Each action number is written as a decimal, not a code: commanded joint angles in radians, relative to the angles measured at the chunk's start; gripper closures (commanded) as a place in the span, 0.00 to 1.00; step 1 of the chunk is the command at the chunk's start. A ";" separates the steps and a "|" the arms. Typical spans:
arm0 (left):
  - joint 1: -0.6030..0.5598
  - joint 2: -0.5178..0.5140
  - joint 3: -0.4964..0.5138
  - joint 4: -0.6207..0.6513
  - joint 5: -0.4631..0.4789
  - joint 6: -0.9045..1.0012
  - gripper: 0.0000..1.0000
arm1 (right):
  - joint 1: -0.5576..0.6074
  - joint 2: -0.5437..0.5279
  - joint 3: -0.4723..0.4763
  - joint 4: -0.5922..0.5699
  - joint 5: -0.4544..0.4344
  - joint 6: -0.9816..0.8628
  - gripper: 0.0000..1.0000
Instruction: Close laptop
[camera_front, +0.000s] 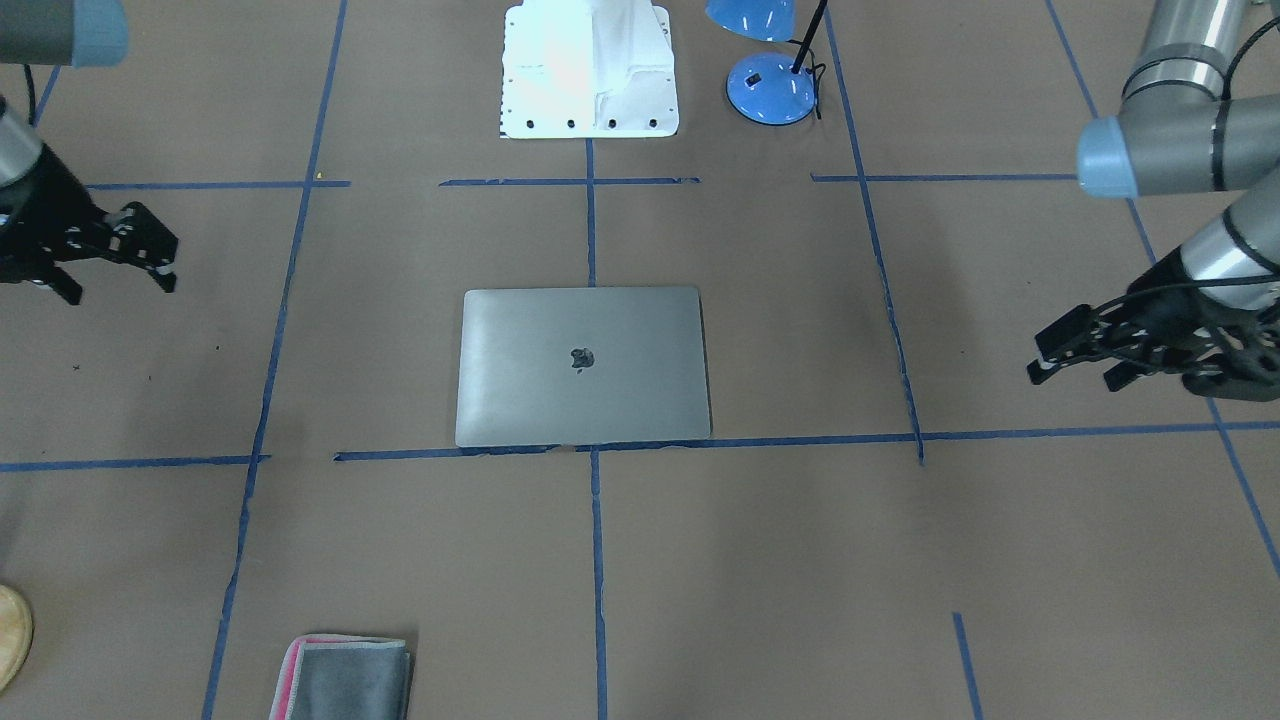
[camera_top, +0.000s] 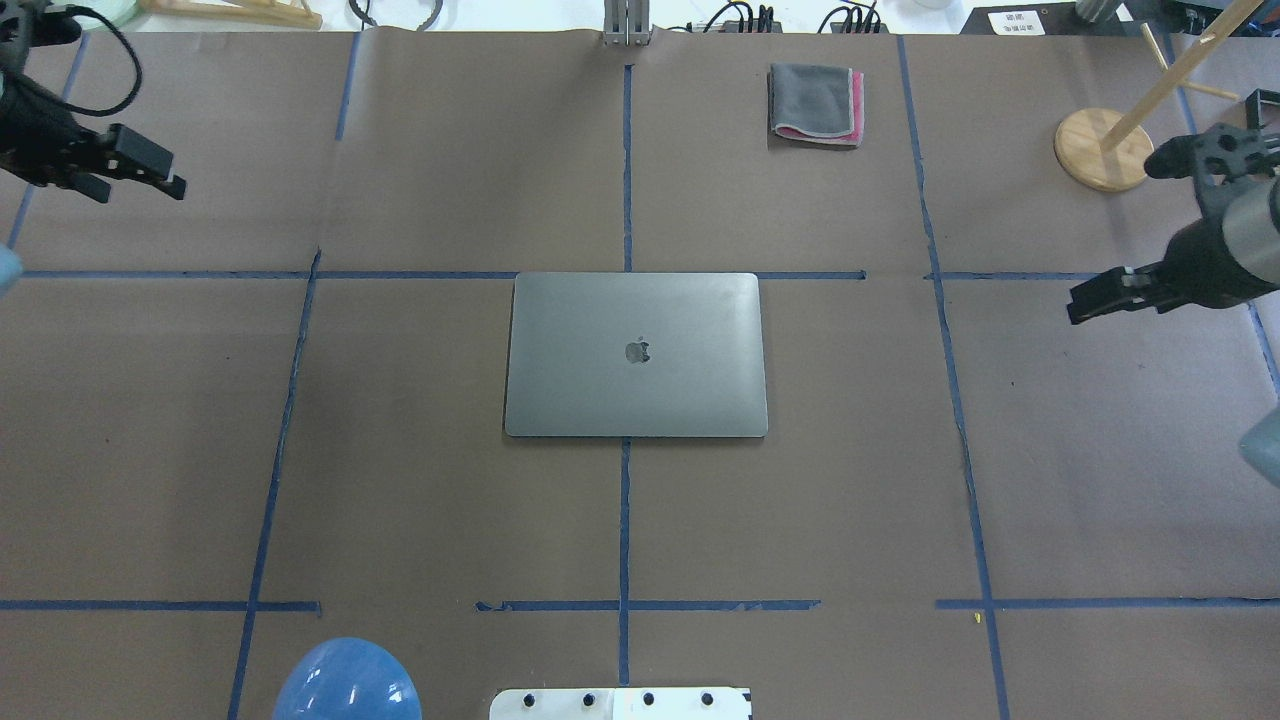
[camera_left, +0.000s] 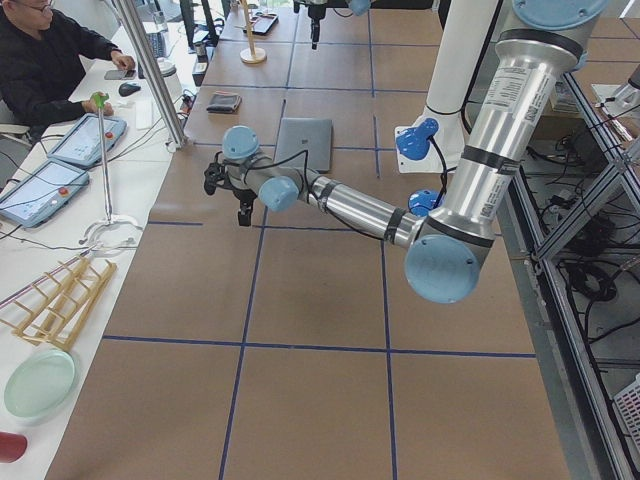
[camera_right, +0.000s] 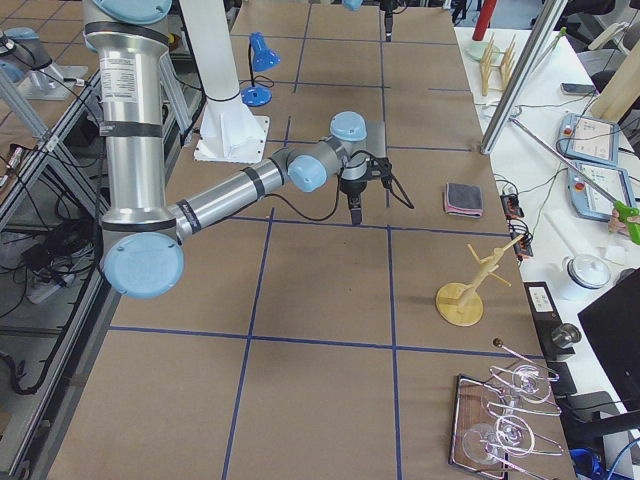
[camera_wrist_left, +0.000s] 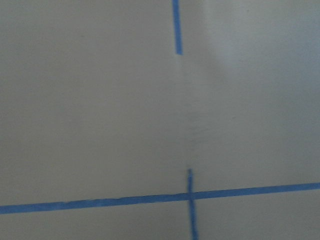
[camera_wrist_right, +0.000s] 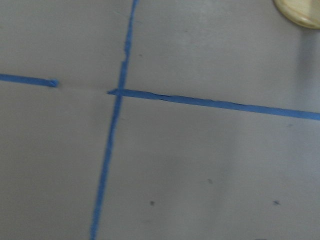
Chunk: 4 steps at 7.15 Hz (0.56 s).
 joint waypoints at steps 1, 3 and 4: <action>-0.165 0.161 0.017 0.016 -0.002 0.379 0.00 | 0.217 -0.115 -0.062 -0.008 0.089 -0.370 0.00; -0.328 0.167 0.039 0.320 0.002 0.749 0.00 | 0.441 -0.119 -0.234 -0.017 0.165 -0.737 0.00; -0.358 0.173 0.051 0.390 0.000 0.811 0.00 | 0.484 -0.128 -0.269 -0.017 0.186 -0.757 0.00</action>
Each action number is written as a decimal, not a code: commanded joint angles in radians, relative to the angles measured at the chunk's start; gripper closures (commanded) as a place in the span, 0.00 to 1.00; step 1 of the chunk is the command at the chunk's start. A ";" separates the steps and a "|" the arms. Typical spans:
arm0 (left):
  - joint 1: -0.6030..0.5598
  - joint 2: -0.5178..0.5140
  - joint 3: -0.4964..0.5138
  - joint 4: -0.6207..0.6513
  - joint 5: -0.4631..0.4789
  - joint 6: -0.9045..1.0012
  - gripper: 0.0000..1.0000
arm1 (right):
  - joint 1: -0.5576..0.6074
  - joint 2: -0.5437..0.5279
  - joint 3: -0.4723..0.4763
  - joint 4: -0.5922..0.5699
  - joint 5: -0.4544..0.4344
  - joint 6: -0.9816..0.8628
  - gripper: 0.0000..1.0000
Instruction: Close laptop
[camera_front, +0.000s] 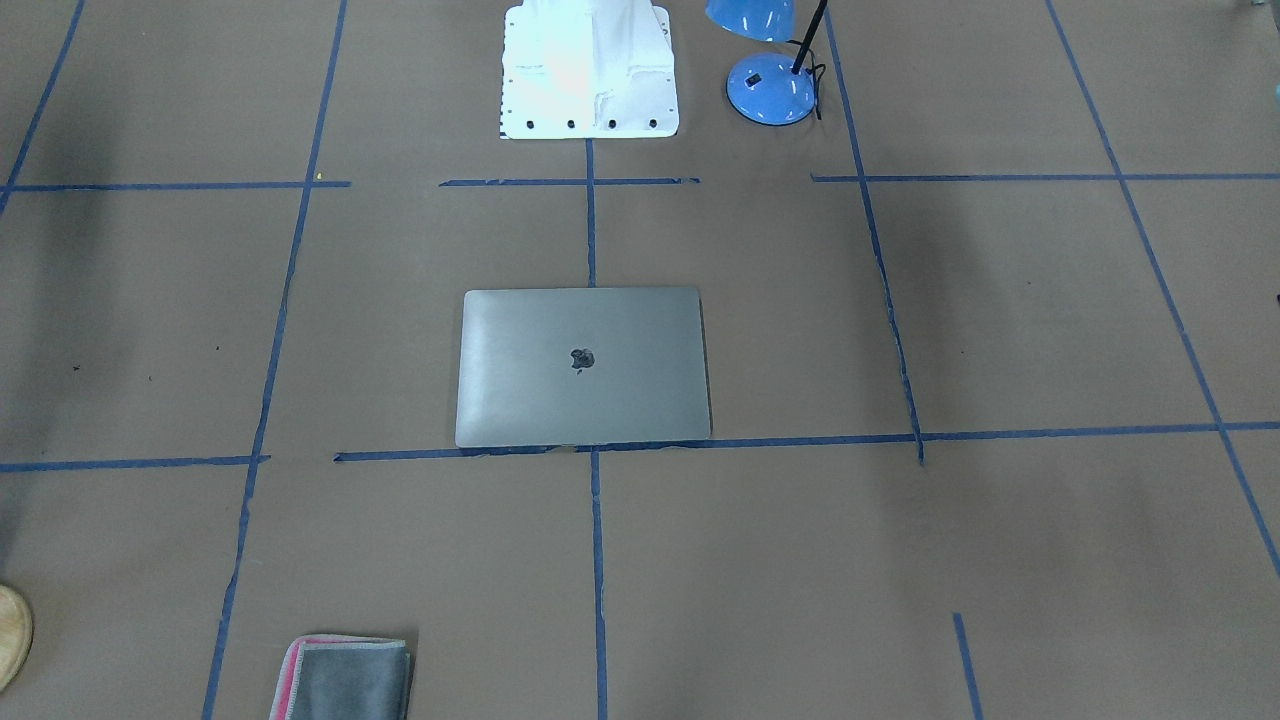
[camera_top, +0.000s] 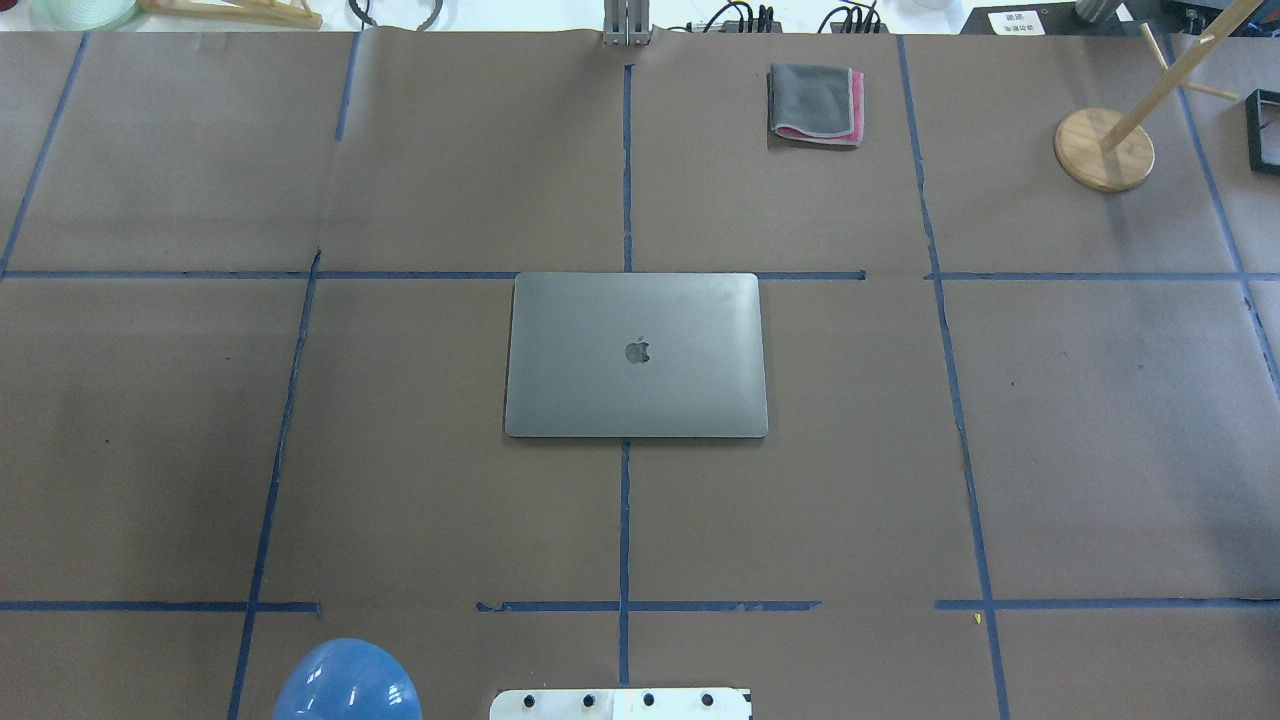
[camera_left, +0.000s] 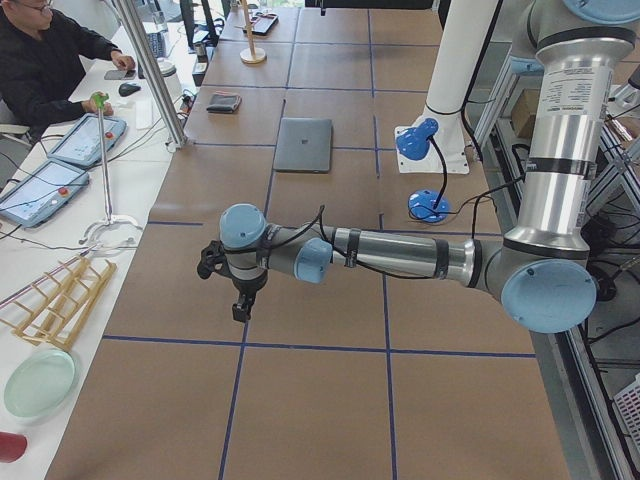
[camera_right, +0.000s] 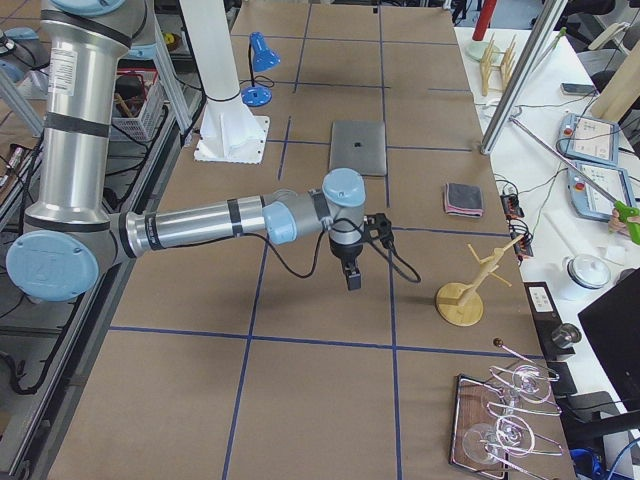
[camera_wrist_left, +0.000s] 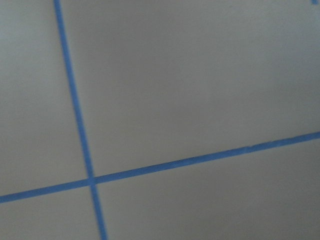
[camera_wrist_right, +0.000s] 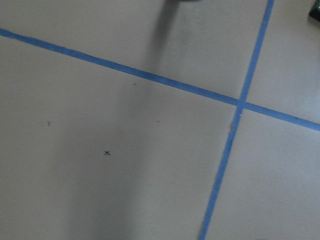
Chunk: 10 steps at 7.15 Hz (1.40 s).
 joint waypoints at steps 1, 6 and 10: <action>-0.074 0.016 0.031 0.127 -0.002 0.141 0.00 | 0.087 -0.012 -0.047 -0.001 0.041 -0.088 0.00; -0.084 0.046 0.027 0.164 -0.019 0.123 0.00 | 0.085 -0.082 -0.089 -0.008 0.091 0.013 0.00; -0.084 0.046 0.027 0.164 -0.033 0.123 0.00 | 0.166 -0.065 -0.050 -0.120 0.113 0.050 0.00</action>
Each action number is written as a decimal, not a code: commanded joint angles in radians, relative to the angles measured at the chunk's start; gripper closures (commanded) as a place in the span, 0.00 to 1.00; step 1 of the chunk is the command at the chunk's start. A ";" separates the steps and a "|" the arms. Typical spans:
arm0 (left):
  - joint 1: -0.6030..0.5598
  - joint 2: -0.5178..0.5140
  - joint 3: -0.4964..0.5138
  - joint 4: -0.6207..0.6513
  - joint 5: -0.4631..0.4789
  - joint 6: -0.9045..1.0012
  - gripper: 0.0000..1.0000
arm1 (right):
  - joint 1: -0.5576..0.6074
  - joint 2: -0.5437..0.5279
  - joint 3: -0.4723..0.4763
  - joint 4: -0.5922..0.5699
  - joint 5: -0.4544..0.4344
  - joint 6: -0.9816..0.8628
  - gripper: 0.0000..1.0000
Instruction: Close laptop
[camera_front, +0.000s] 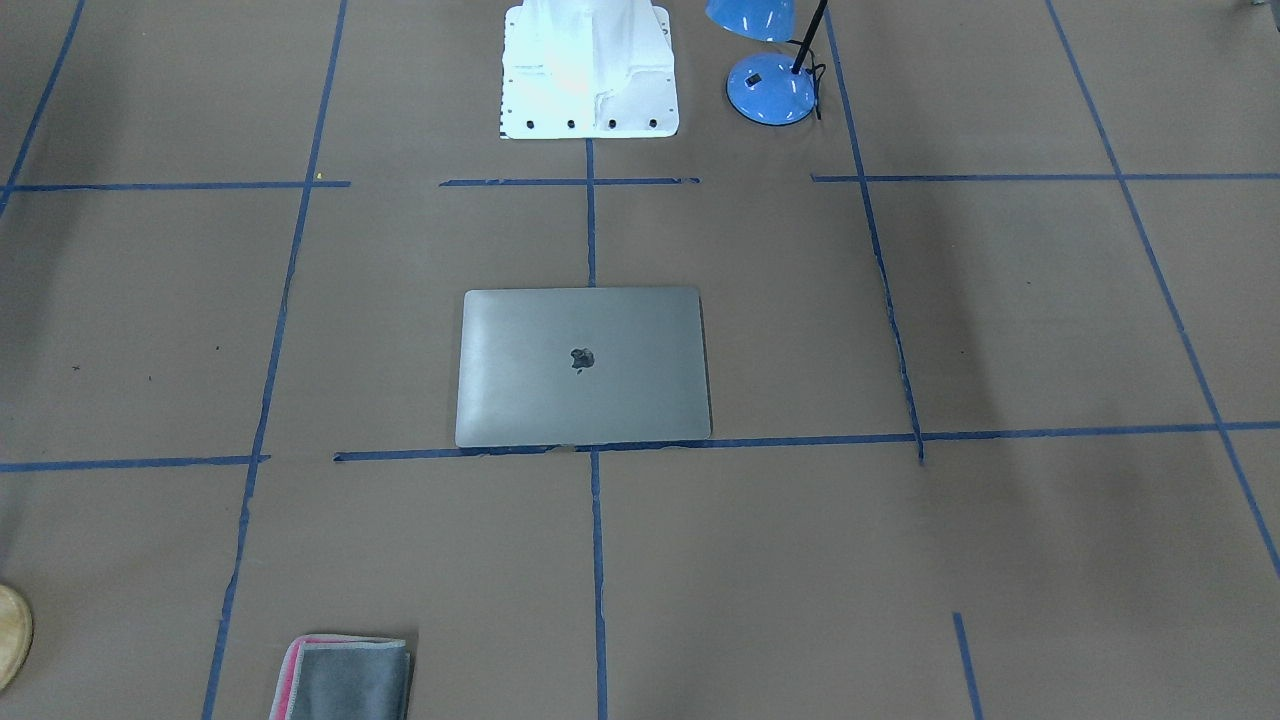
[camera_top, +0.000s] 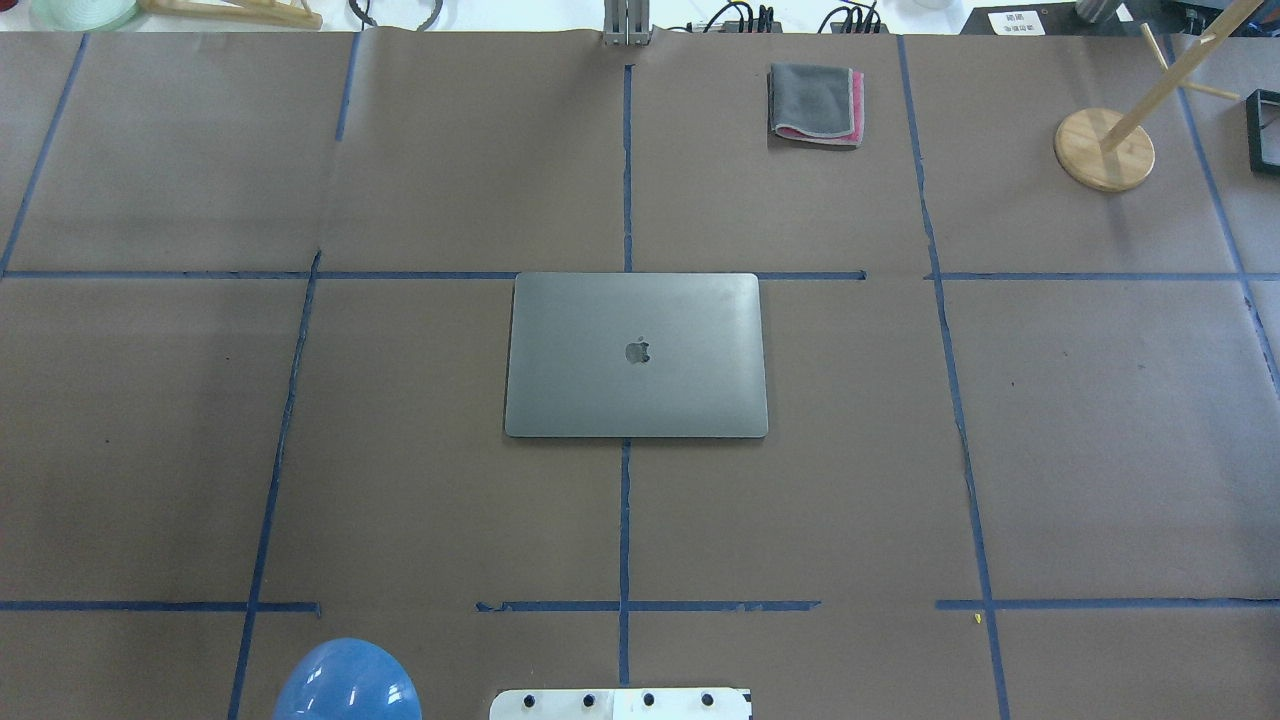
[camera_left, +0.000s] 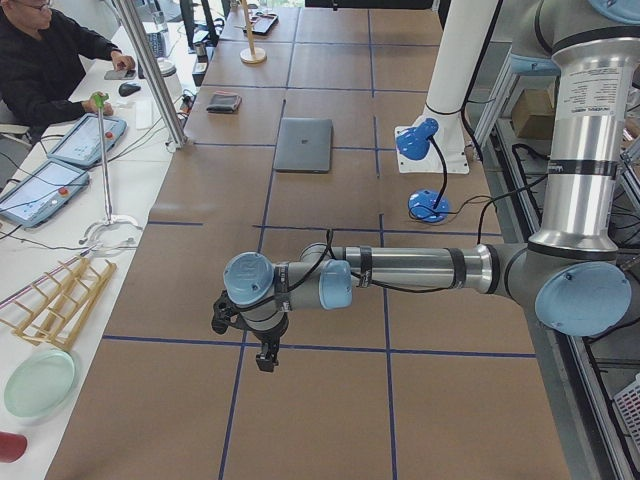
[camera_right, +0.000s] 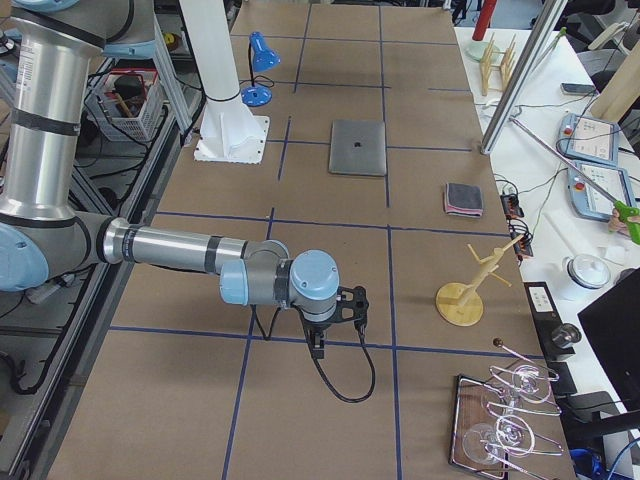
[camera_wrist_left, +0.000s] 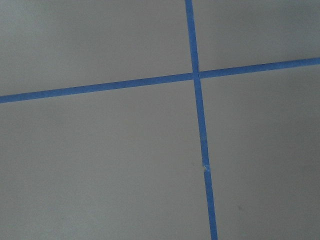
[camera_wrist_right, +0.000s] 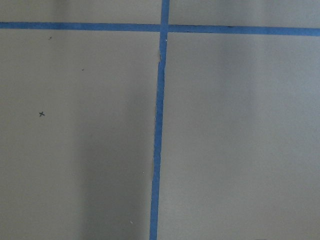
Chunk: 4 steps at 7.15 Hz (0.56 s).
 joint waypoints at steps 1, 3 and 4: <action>0.000 0.000 0.000 0.000 -0.001 0.000 0.00 | 0.040 0.004 0.071 -0.131 0.002 -0.001 0.00; 0.000 0.001 0.000 -0.002 -0.001 0.000 0.00 | 0.040 0.004 0.084 -0.156 -0.005 -0.001 0.00; 0.000 0.001 0.000 -0.002 -0.001 0.000 0.00 | 0.040 0.003 0.083 -0.156 -0.009 -0.009 0.00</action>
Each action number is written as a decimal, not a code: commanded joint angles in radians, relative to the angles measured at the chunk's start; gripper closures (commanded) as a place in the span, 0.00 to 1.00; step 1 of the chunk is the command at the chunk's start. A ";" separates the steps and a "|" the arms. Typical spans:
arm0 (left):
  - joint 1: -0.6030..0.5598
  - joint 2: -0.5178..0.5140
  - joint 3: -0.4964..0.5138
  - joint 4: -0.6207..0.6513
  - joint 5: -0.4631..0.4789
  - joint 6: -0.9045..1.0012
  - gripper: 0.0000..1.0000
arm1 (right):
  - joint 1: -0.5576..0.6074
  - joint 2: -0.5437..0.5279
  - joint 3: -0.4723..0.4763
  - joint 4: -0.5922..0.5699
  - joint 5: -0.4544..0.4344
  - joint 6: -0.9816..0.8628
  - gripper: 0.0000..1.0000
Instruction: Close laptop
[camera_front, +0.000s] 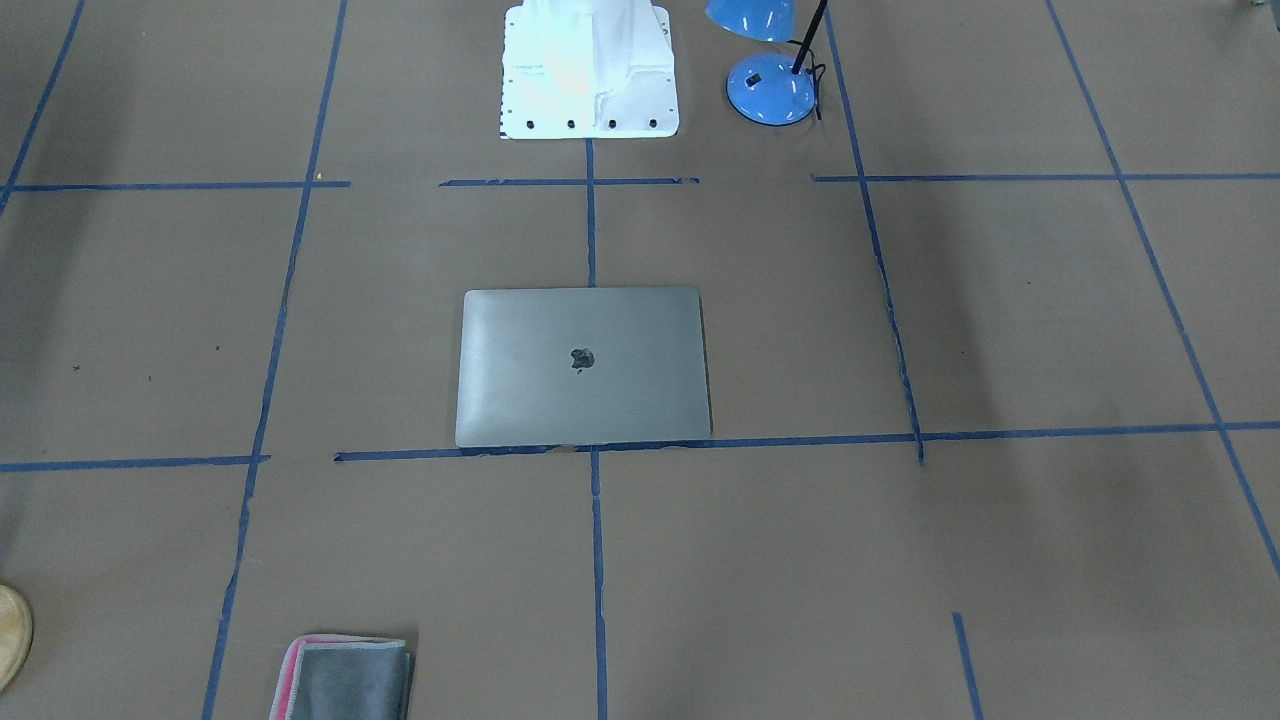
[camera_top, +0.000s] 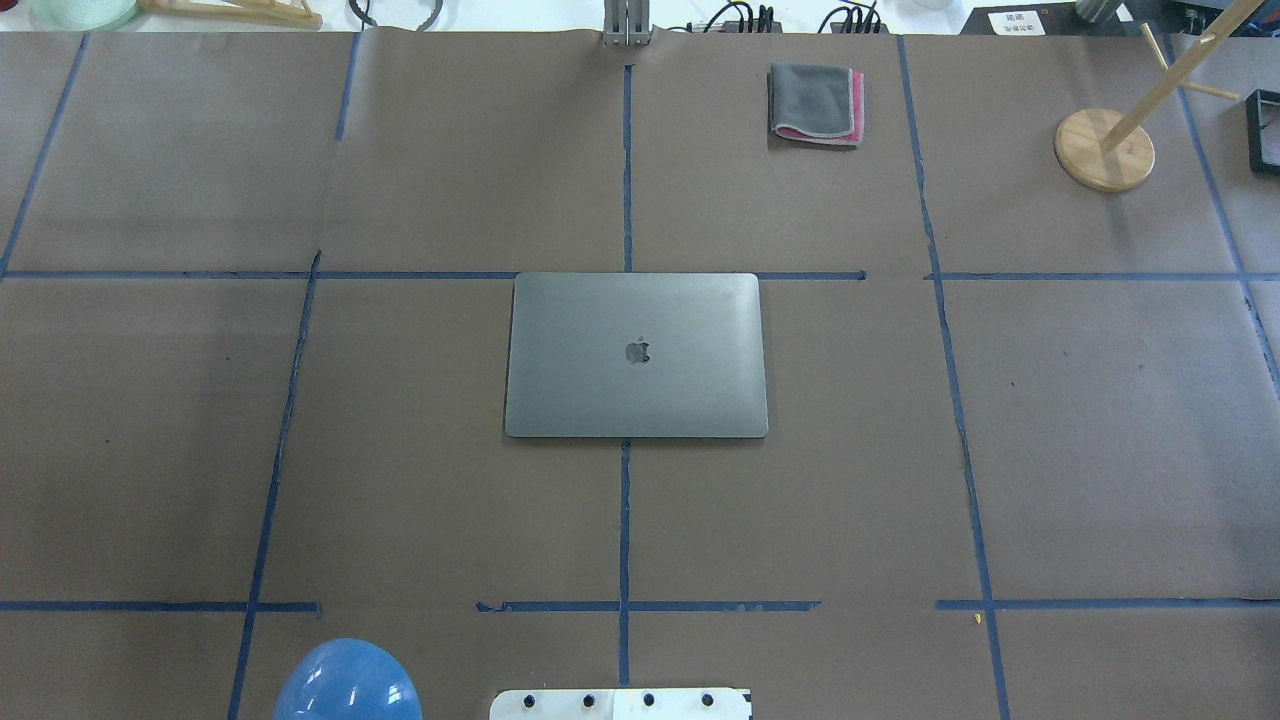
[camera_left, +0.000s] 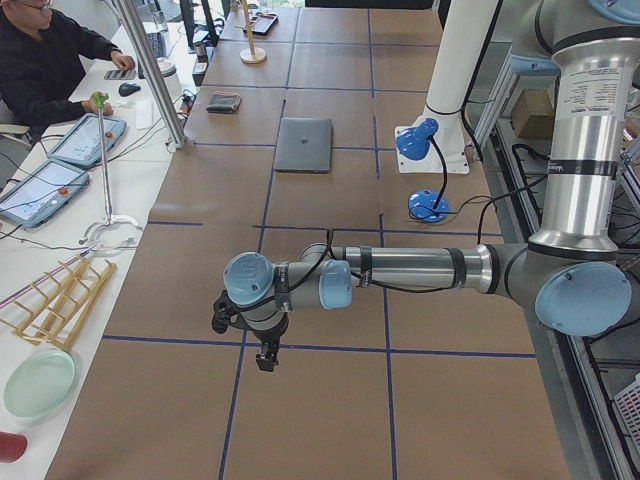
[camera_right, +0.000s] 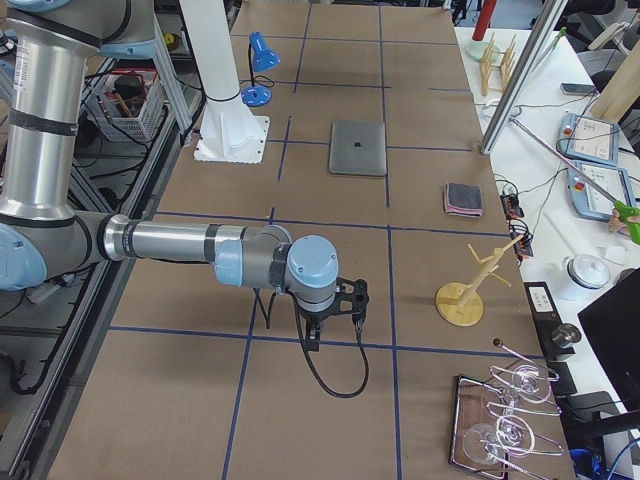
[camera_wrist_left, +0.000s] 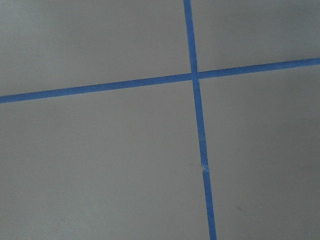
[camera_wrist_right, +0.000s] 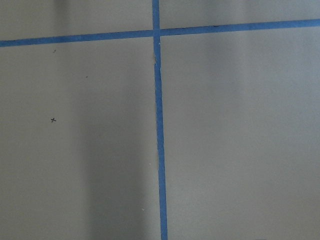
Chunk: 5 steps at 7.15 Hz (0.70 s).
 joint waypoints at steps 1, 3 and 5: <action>0.000 -0.001 0.000 0.000 0.000 0.000 0.00 | 0.002 -0.003 0.001 -0.007 -0.006 -0.011 0.00; 0.000 -0.001 0.000 0.000 0.000 0.000 0.00 | 0.002 -0.006 -0.001 -0.001 -0.007 -0.011 0.00; 0.000 -0.001 0.000 -0.002 0.000 0.000 0.00 | 0.002 -0.007 -0.001 0.002 -0.007 -0.011 0.00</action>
